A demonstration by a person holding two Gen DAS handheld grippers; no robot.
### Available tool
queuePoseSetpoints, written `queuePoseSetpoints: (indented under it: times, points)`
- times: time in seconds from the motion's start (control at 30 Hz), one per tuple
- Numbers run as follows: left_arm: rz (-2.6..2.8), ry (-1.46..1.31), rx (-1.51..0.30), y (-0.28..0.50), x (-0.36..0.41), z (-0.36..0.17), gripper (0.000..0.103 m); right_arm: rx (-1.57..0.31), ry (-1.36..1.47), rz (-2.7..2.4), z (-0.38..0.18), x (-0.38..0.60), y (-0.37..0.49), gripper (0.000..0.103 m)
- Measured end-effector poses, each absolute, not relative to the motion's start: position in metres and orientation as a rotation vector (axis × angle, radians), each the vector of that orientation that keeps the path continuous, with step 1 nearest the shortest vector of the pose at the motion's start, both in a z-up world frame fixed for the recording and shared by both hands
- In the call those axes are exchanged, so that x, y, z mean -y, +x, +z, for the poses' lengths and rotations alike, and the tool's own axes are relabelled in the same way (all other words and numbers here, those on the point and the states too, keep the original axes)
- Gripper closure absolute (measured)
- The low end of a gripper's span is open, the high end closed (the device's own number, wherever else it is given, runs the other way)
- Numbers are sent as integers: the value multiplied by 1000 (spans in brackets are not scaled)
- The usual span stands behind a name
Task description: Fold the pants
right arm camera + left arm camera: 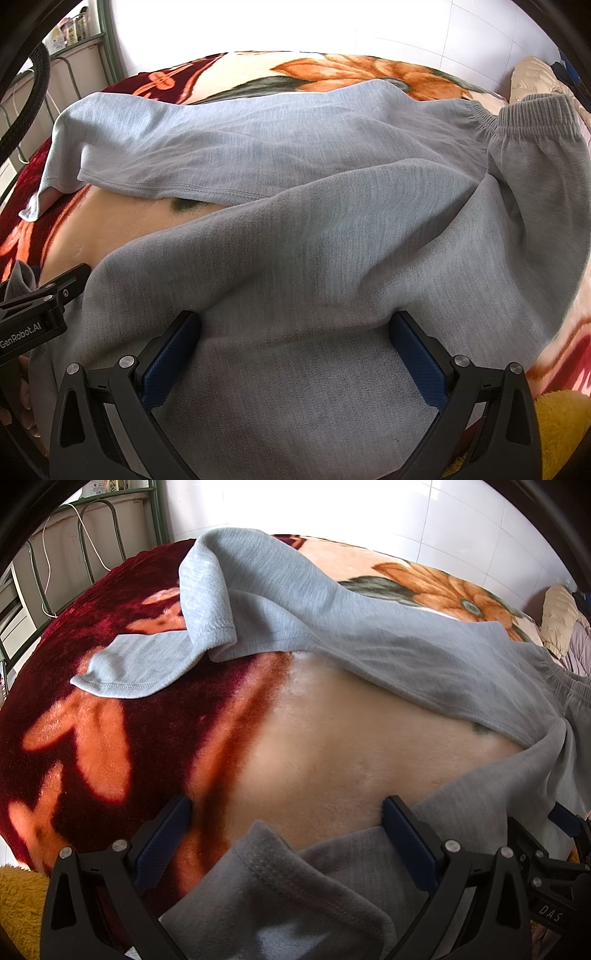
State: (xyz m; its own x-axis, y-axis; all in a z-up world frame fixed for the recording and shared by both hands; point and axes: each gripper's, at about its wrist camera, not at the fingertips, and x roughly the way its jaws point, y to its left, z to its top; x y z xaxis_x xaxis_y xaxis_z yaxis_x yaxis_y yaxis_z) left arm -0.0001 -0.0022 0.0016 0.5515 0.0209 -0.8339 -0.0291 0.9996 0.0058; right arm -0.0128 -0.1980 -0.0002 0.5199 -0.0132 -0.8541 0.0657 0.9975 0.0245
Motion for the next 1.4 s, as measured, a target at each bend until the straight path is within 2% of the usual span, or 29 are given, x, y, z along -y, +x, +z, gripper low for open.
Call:
queuePoseSetpoints:
  times: [0.9,1.07,1.4]
  points:
    - [10,-9,-991,1,-1,9,0,-1066,46,-27,6,198,-9,1]
    - [4,-6,-993,3,-10,28,0,-1097,32,18,23,201,-7,14]
    - [131,-6,-922,30,-71,72,0,-964,-122,-63,93,242,7,15]
